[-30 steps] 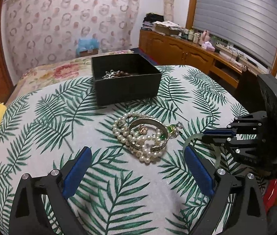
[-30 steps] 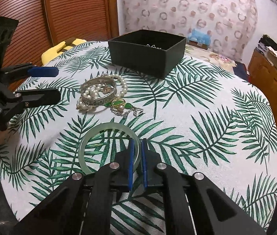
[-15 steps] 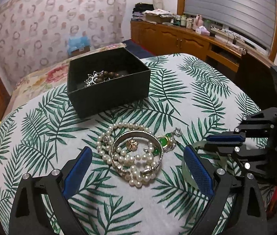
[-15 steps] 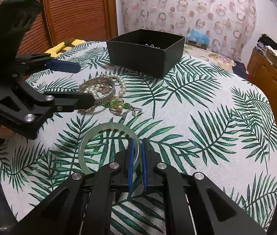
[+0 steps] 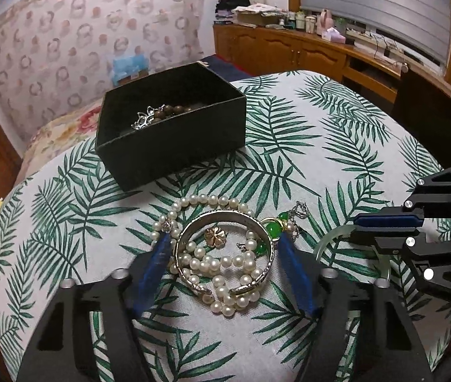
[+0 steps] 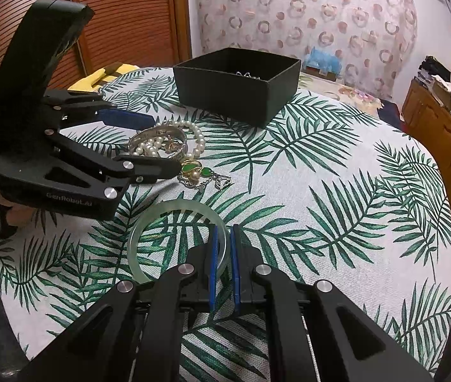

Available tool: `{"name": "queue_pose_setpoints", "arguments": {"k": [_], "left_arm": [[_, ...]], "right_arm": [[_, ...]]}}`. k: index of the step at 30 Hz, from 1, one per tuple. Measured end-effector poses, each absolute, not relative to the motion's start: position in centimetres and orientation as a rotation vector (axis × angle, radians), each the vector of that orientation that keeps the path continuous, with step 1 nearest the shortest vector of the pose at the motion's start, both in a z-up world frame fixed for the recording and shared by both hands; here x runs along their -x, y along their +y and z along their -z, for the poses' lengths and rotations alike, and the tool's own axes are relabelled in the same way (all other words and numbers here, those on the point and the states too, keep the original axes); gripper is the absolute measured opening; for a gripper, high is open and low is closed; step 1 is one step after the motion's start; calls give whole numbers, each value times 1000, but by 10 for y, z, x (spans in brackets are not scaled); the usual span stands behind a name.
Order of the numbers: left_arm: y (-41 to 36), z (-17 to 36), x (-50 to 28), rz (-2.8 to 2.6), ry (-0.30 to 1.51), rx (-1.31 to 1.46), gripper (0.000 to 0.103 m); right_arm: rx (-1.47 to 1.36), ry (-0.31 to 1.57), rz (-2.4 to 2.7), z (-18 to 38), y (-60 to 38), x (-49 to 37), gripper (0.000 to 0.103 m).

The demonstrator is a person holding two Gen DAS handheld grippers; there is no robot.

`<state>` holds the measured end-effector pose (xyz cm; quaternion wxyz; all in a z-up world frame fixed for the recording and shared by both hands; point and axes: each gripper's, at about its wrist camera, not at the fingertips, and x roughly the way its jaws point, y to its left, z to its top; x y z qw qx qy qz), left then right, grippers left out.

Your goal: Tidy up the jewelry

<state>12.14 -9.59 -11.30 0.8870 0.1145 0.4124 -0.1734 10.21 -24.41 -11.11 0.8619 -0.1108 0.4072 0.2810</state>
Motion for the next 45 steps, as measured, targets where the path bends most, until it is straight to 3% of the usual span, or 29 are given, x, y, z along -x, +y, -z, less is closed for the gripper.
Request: {"name": "queue_pose_setpoints", "arguments": {"k": [31, 45], "left_arm": [[-57, 71, -81, 352, 686, -88, 58], [-33, 60, -83, 320, 652, -46, 58]], "right_arm": [[273, 824, -591, 107, -240, -95, 8], [376, 680, -547, 49, -222, -111, 8]]}}
